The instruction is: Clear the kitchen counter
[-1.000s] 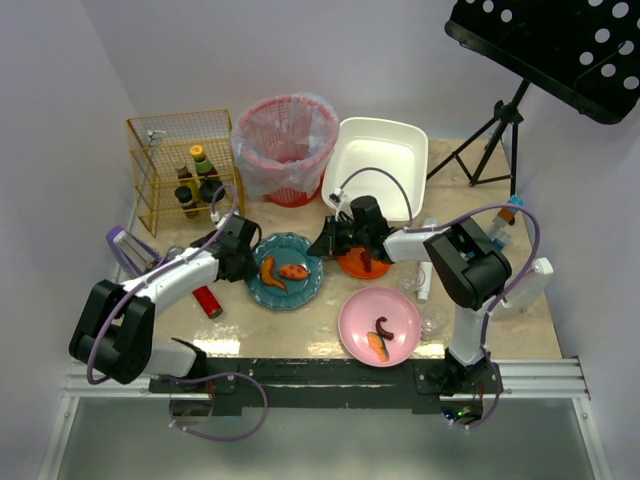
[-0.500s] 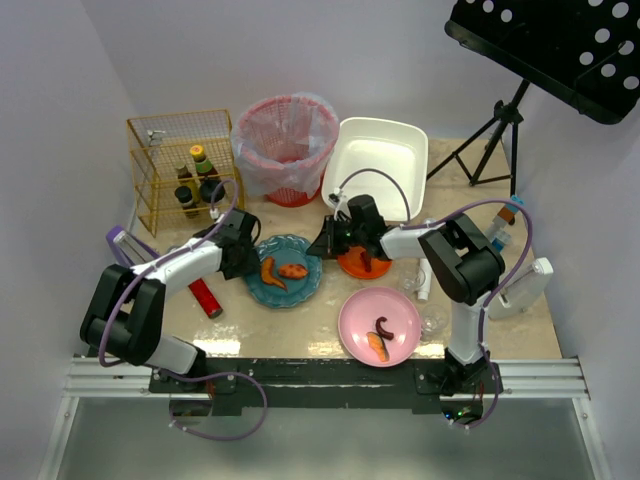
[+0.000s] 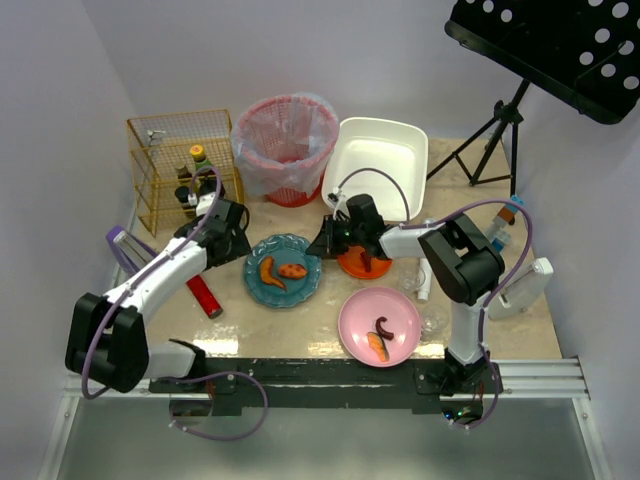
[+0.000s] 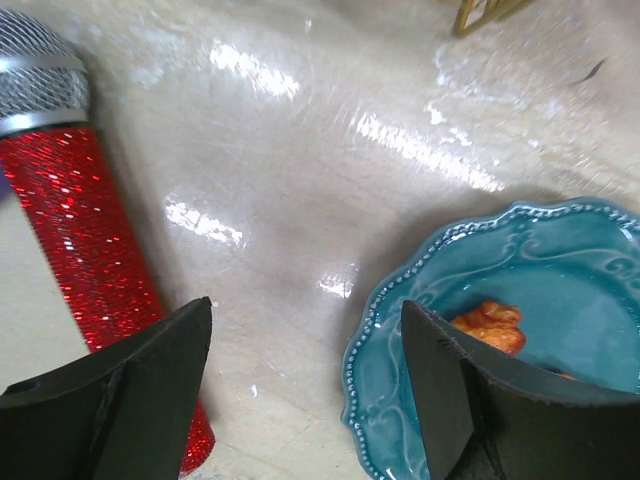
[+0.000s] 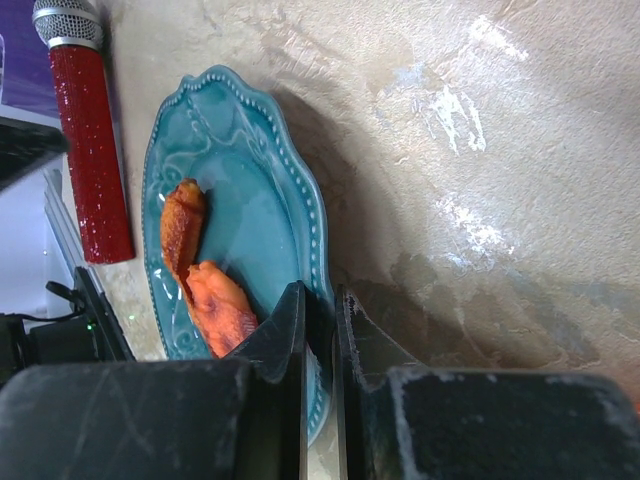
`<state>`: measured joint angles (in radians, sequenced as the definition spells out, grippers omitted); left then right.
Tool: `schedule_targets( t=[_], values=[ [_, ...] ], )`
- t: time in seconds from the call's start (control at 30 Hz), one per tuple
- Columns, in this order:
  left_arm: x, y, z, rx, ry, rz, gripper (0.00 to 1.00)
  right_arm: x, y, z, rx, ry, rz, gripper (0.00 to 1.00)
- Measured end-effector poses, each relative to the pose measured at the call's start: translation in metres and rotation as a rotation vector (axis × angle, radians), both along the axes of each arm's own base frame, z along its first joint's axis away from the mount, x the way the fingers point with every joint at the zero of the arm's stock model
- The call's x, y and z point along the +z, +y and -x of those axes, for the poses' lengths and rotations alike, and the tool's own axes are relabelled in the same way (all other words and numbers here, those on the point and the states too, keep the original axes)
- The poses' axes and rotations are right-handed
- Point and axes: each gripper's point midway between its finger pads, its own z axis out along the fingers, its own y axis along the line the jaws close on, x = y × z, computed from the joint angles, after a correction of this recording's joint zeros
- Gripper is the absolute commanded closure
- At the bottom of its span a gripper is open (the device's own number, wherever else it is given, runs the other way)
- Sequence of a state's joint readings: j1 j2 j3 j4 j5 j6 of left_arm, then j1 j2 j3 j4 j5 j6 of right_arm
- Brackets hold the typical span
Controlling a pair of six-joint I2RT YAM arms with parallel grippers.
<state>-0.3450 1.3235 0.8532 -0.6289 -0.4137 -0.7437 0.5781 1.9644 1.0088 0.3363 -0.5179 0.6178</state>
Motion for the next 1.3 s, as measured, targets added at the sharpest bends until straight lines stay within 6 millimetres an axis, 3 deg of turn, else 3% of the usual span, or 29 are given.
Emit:
schedule_targets(
  t=[0.1,0.17,0.2,0.33,0.47,0.73,0.9,1.07,1.3],
  values=[
    [0.015,0.004,-0.002,0.008,-0.03,-0.014,0.22,0.0,0.0,0.0,0.0,0.002,0.002,1.0],
    [0.022,0.006,-0.001,0.012,-0.047,-0.018,0.34,0.0,0.0,0.0,-0.001,0.005,0.005,1.0],
    [0.025,0.007,0.0,0.012,-0.054,-0.018,0.44,-0.001,-0.001,0.0,-0.002,0.006,0.005,1.0],
    [0.036,0.007,0.001,0.005,-0.093,-0.006,0.99,-0.001,-0.001,0.0,-0.003,0.008,0.008,1.0],
    [0.031,0.006,0.004,-0.014,-0.088,-0.002,1.0,0.0,-0.001,0.0,-0.003,0.008,0.008,1.0],
    [-0.01,-0.007,0.019,-0.063,0.009,0.057,1.0,0.0,-0.002,0.001,-0.005,0.01,0.011,1.0],
    [-0.03,-0.025,0.035,-0.128,0.06,0.116,1.0,0.001,-0.002,0.0,-0.008,0.007,0.012,1.0],
    [-0.041,-0.049,0.052,-0.207,0.091,0.151,1.0,0.001,-0.002,0.0,-0.009,0.007,0.013,1.0],
    [-0.043,-0.054,0.058,-0.208,0.087,0.167,1.0,0.001,-0.002,0.0,-0.009,0.006,0.012,1.0]
  ],
)
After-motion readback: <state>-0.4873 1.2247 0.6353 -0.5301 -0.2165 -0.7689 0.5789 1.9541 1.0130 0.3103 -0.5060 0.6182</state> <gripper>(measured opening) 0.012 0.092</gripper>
